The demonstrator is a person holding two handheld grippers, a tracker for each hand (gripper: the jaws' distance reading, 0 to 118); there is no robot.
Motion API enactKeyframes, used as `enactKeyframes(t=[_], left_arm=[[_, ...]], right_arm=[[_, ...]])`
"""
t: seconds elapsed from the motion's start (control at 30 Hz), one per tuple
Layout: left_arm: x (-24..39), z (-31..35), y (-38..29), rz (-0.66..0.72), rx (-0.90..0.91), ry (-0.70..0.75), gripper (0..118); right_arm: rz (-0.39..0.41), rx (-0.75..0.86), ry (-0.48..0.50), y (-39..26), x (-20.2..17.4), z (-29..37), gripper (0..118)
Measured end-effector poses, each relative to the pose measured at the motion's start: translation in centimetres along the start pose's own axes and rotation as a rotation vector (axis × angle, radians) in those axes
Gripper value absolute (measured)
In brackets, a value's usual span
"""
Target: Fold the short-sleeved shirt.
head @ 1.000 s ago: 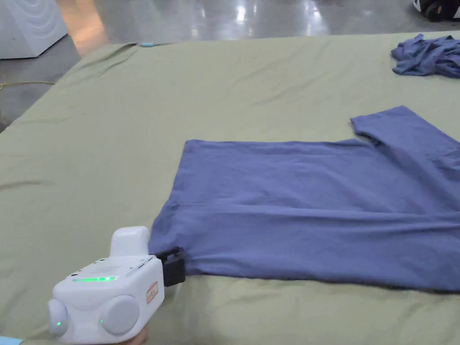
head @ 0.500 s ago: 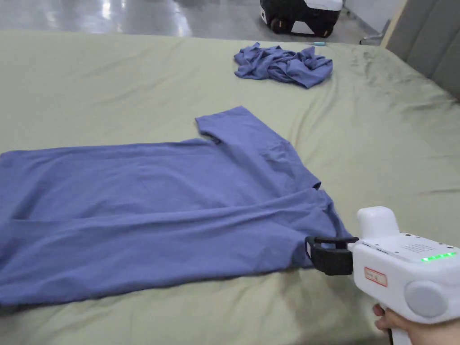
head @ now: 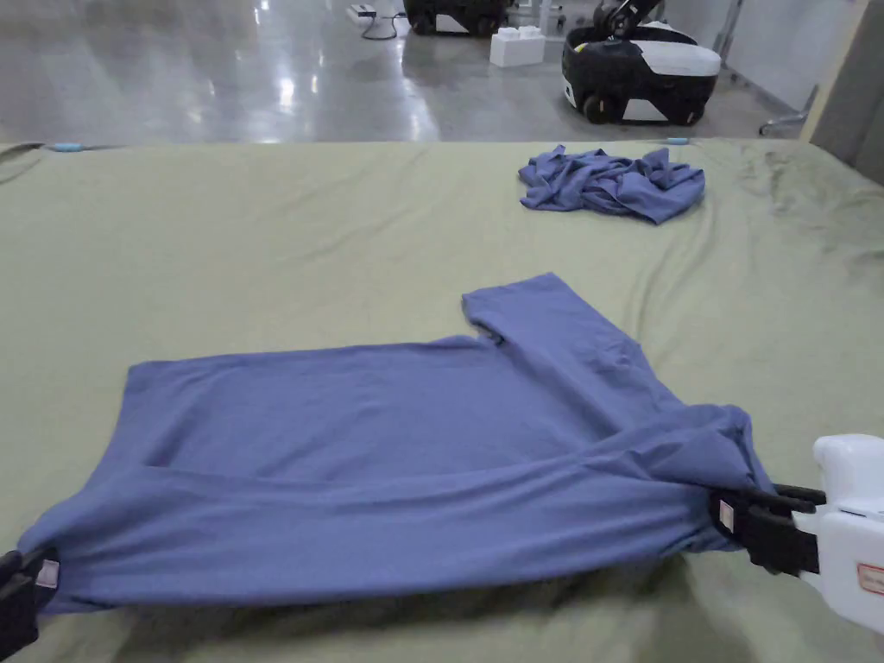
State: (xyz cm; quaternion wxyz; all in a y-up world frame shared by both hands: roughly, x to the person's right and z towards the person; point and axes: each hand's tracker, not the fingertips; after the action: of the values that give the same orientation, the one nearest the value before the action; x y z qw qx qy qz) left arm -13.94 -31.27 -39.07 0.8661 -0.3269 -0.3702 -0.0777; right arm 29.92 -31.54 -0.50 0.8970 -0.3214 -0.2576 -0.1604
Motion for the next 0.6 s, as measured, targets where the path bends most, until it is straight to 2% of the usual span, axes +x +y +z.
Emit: enactKeyframes(t=[0.17,0.23,0.3,0.33,0.37,0.4,0.43,0.47,0.5,0.53,0.6], left_arm=[[-1.5,3.7,-2.5,-0.002,-0.076,-0.058,8],[-2.2,3.8,-4.6,0.017,-0.126,-0.081,8],[-2.6,2.9,-6.9,0.049,-0.194,-0.100,8],[-2.6,2.5,-8.0,0.052,-0.208,-0.112,9],[-2.7,2.2,-9.0,0.047,-0.189,-0.090,11],[-2.6,2.3,-9.6,0.058,-0.179,-0.064,21],[-2.6,2.6,-9.9,0.069,-0.159,-0.029,67],[-2.6,3.0,-10.1,0.083,-0.152,-0.010,113],[-3.2,2.7,-10.5,0.095,-0.146,-0.006,118],[-3.3,4.0,-10.6,0.141,-0.005,-0.064,118],[-3.2,5.5,-9.1,0.128,-0.043,-0.018,118]], right_arm=[[0.005,-0.086,0.029,-2.5,-0.9,4.0,13],[0.052,-0.147,-0.013,-4.8,-1.2,3.7,13],[0.045,-0.210,-0.038,-7.1,-1.5,2.8,15],[0.055,-0.249,-0.066,-8.3,-1.5,2.3,29],[0.078,-0.276,-0.134,-9.4,-1.7,1.9,53],[0.098,-0.262,-0.224,-10.3,-1.0,1.3,86],[0.093,-0.223,-0.261,-10.9,-0.8,1.7,114],[0.060,-0.161,-0.264,-11.3,-0.6,2.6,118],[0.009,-0.101,-0.244,-11.1,-0.4,3.7,118],[-0.044,-0.063,-0.239,-10.8,0.0,4.6,118],[-0.097,0.020,-0.238,-9.4,-0.3,6.8,114]])
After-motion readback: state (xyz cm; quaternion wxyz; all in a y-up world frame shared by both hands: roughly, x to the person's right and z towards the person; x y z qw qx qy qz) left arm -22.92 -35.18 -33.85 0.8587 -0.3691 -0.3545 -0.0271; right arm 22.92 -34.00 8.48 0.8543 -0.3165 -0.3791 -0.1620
